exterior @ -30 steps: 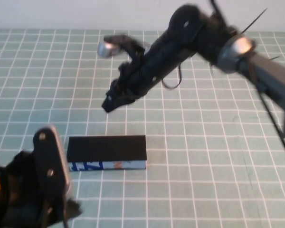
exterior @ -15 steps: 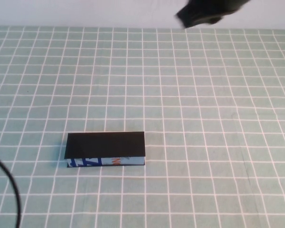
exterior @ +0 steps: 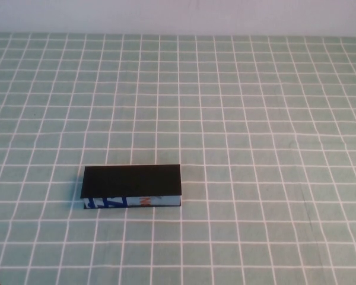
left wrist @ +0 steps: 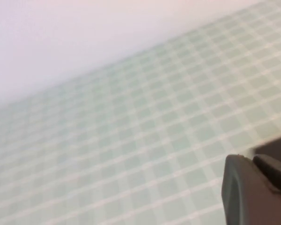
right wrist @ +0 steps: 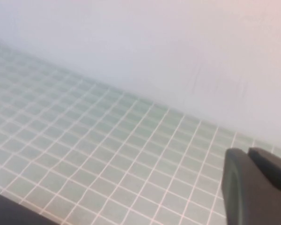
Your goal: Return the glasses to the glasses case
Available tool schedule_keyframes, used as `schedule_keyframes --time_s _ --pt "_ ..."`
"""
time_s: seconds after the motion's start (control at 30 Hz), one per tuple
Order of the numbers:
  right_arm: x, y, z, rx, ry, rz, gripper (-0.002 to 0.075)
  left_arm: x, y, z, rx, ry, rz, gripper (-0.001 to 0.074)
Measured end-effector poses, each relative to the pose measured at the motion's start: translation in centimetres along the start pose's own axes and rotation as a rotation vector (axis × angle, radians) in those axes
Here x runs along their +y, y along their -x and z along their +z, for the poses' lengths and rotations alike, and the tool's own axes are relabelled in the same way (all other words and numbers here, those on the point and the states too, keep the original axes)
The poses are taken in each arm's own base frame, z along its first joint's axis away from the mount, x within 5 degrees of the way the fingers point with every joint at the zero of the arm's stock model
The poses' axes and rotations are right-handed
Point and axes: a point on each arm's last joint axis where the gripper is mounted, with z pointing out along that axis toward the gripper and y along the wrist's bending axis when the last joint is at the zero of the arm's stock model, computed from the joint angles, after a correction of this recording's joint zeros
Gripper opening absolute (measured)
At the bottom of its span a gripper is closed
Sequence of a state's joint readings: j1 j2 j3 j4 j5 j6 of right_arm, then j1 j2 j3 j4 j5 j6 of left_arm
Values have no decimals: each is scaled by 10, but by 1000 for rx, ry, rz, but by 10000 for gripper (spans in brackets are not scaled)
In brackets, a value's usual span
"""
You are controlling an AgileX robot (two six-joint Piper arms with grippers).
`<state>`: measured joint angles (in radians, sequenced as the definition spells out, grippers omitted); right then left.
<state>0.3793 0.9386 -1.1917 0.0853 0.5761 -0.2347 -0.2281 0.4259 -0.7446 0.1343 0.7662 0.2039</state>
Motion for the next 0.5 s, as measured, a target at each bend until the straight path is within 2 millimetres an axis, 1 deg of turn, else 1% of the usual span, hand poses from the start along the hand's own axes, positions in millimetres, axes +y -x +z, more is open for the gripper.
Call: schedule_keyframes --time_s 0.07,0.13,0.23,0.27,0.33,0.43,0.5 --pt "3 -23 -21 -68 -16 8 -11 -8 -7 5 8 -61 -30 2" --pt "7 -51 -42 -120 -28 19 -11 -18 -14 12 12 -137 -51 1" --pt "13 -92 -65 -147 -31 30 -11 -30 -23 20 -6 -227 -77 1" --pt "15 -102 -72 -159 -28 36 -11 -33 -24 22 -17 -247 -92 2" --pt "19 -127 -80 -142 -15 52 -11 -37 -27 26 -37 -271 -122 2" --pt "24 -157 -86 -88 8 69 -11 -39 -29 29 -62 -282 -148 1" --pt "27 -171 -89 -62 18 69 -11 -40 -29 30 -73 -289 -151 2"
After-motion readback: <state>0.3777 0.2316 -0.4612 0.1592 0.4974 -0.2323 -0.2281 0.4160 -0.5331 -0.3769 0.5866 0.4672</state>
